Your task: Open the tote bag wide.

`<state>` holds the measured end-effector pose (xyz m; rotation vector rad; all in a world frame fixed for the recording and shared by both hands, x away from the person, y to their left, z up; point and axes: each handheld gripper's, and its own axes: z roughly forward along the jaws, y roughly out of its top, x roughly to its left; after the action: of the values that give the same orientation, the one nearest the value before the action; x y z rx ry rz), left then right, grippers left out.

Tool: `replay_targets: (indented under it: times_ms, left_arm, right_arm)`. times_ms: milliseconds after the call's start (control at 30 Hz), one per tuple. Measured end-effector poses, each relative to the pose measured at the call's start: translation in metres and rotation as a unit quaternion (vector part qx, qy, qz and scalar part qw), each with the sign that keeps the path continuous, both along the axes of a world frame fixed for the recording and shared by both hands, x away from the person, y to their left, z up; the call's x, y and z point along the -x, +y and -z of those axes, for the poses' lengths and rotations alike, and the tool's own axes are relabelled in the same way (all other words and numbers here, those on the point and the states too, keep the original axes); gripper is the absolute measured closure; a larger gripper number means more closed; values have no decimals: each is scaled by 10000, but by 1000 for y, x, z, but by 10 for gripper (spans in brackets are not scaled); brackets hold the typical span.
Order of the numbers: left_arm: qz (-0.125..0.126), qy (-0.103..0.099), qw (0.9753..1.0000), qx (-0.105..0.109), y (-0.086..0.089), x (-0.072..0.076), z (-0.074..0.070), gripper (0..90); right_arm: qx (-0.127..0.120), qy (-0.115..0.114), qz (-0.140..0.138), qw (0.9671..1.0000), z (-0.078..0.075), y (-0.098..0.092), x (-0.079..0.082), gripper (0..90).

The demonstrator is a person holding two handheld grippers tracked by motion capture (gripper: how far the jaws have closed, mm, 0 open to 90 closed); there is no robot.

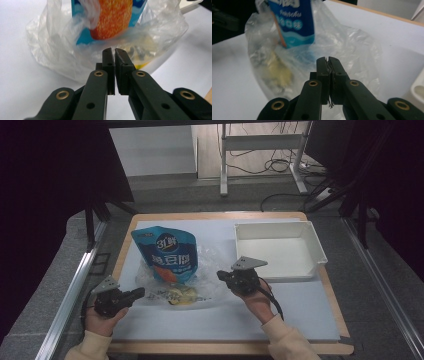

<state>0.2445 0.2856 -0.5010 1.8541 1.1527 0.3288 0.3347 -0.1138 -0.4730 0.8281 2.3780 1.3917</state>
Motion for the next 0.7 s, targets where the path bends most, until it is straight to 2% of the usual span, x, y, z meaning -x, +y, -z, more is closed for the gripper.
replay_targets:
  times_ms: [167, 333, 467, 600, 700]
  left_arm:
    - [-12, 22, 10000, -63, 1, 2, 4, 861]
    - [9, 55, 10000, -77, 0, 3, 9, 850]
    - [-25, -11, 9999, -163, 1, 5, 11, 815]
    - [-144, -213, 9993, -270, 1, 7, 12, 709]
    - [-173, -206, 9992, -310, 0, 8, 13, 591]
  right_arm:
    - [178, -71, -170, 9997, 7, -3, 10, 857]
    - [221, 15, -186, 9996, 16, -7, 13, 857]
    - [242, 76, -258, 9993, 22, -8, 14, 842]
    - [160, 103, -353, 9992, 21, -8, 13, 794]
    - [134, 90, -390, 9991, 20, -8, 13, 716]
